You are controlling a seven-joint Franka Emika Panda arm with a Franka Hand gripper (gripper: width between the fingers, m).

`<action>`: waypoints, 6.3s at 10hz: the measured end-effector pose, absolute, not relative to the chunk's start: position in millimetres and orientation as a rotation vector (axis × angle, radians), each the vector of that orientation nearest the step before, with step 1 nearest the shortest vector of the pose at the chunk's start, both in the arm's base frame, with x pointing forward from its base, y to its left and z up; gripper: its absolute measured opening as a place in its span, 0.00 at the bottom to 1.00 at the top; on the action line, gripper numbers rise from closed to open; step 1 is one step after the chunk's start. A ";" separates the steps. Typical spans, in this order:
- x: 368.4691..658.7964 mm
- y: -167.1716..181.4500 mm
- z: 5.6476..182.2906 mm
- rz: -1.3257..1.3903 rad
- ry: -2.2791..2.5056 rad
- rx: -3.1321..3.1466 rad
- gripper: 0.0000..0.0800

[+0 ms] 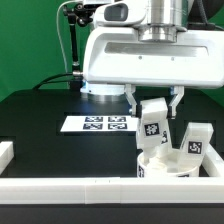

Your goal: Assemble stool

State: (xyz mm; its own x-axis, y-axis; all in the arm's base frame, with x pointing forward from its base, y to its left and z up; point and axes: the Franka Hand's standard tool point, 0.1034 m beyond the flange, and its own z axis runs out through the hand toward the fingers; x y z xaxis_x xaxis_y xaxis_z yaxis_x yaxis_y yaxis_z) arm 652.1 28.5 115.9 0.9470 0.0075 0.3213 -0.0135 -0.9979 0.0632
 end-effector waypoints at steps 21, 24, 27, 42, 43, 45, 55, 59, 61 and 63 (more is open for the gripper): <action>645.3 43.2 101.3 0.775 0.061 2.965 0.41; 645.6 43.2 102.2 0.774 0.063 2.965 0.41; 641.0 46.4 104.7 0.774 0.070 2.969 0.41; 635.3 47.2 86.1 0.813 0.099 2.943 0.41; 635.5 47.3 86.1 0.827 0.102 2.938 0.41; 635.6 47.2 86.1 0.826 0.104 2.938 0.42; 642.2 44.2 122.2 0.755 0.072 2.986 0.81; 639.8 45.8 117.2 0.703 0.074 3.001 0.81; 635.1 49.0 114.0 0.585 0.092 3.032 0.81; 636.3 52.1 118.6 0.371 0.092 3.082 0.81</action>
Offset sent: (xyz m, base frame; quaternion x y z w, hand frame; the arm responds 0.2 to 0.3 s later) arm -0.0062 0.0164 0.0064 -0.0241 0.2034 -0.0293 0.9784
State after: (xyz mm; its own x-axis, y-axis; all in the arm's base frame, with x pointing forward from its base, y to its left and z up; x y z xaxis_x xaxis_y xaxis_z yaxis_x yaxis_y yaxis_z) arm 636.3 52.1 118.6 0.9697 0.0630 0.2362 0.0544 -0.9976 0.0428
